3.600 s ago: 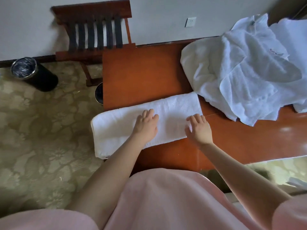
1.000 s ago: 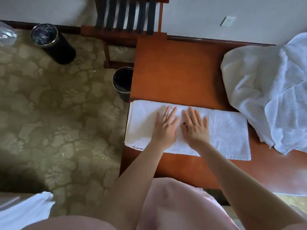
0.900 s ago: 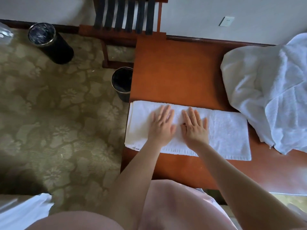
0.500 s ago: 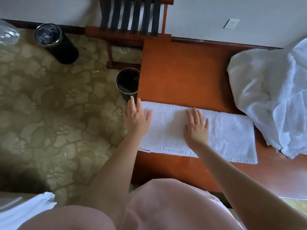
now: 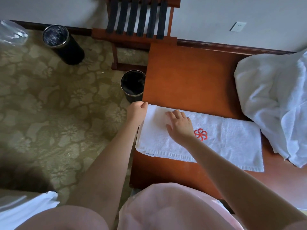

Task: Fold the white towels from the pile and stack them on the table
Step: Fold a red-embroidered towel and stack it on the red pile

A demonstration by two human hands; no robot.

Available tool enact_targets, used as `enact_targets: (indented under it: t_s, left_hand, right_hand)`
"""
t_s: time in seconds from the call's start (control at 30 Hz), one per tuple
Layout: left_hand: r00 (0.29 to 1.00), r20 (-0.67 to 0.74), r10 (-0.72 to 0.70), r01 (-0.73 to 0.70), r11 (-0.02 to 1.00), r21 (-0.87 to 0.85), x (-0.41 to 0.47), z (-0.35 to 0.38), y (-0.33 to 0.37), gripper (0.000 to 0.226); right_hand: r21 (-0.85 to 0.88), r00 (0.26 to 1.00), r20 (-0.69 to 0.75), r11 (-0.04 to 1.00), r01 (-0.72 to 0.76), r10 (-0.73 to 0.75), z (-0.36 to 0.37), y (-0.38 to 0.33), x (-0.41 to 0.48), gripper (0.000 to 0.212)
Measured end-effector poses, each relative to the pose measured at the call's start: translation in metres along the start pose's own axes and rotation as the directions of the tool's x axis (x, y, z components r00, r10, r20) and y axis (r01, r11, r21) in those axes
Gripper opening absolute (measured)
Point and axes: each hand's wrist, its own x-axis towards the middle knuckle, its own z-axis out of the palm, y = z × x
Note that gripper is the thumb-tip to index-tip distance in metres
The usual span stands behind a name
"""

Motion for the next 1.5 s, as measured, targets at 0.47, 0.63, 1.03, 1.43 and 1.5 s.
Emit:
enact_targets:
  t_s: [0.47,0.63,1.03,1.43,1.5]
  left_hand:
    - [0.974,0.224,0.021,-0.008,0.998,-0.059,0.026,-0.025,0.009,0.015]
    - [0.986,0.077,0.148,-0.158,0.977,0.141,0.021,-0.023,-0.008,0.019]
    - [0.991,0.12,-0.06,0.04,0.987,0.158,-0.015,-0.012,-0.009,0.038]
    - [0.913,0.203,-0.355,0.385,0.912,-0.138,-0.046,-0.024,-0.035,0.016]
    - [0.896,0.224,-0.384,0.431,0.873,-0.227,-0.05,-0.027,-0.037,0.018]
  right_hand:
    - [0.078,0.998,0.048,0.996,-0.033,0.03,-0.006,0.002,0.003,0.045]
    - [0.041,0.995,0.095,0.998,-0.037,0.033,-0.009,0.003,0.007,0.044]
    - [-0.004,0.911,-0.331,0.966,0.258,-0.244,0.002,-0.016,-0.046,0.024]
    - [0.039,0.936,-0.05,0.936,0.349,-0.347,0.011,-0.072,-0.043,0.003]
    - [0.101,0.913,-0.075,0.908,0.408,-0.402,0.013,-0.081,-0.048,0.005]
